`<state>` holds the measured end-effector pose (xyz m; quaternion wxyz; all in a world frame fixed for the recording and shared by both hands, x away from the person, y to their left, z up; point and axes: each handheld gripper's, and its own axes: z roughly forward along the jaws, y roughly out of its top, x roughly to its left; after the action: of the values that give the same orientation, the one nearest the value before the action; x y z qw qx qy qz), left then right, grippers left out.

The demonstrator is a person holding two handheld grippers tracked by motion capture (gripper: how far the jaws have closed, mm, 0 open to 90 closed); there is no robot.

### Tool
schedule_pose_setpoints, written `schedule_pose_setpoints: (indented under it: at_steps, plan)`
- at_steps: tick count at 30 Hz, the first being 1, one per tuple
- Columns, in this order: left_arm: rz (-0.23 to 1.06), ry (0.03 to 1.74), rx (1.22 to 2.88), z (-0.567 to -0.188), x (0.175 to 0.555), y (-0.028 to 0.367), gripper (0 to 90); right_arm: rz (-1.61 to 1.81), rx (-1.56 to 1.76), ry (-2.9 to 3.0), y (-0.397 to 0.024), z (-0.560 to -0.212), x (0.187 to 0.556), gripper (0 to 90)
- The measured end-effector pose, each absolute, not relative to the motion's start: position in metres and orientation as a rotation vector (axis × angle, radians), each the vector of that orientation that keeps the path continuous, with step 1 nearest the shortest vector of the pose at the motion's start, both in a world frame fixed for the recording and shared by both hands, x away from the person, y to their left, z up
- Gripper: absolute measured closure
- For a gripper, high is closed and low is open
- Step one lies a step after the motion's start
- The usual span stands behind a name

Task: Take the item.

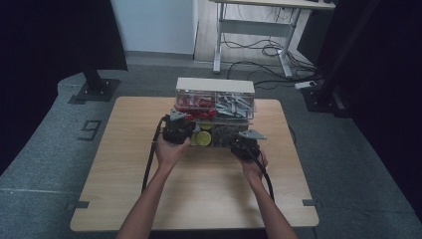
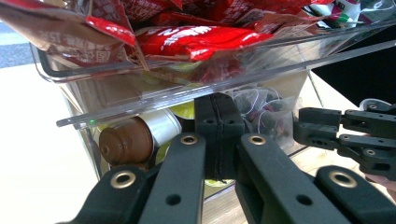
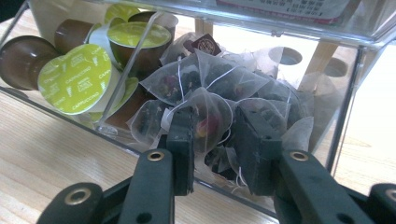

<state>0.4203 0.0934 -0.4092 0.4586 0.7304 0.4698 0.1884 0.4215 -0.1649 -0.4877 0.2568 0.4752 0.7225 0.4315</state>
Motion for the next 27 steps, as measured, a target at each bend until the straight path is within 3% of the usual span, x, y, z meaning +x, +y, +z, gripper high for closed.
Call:
schedule_pose_setpoints:
  at_steps: [14, 21, 27]
  plan:
    - [0.461, 1.155, 1.794, -0.409, 0.421, 0.093, 90.0, 1.131, 1.288, 1.954, -0.161, -0.487, 0.435, 67.9]
    - [0.46, 1.155, 1.796, -0.41, 0.421, 0.093, 90.0, 1.157, 1.254, 1.981, -0.161, -0.486, 0.435, 86.4]
    - [0.467, 1.153, 1.802, -0.41, 0.42, 0.093, 90.0, 1.165, 1.228, 1.999, -0.162, -0.483, 0.432, 88.8]
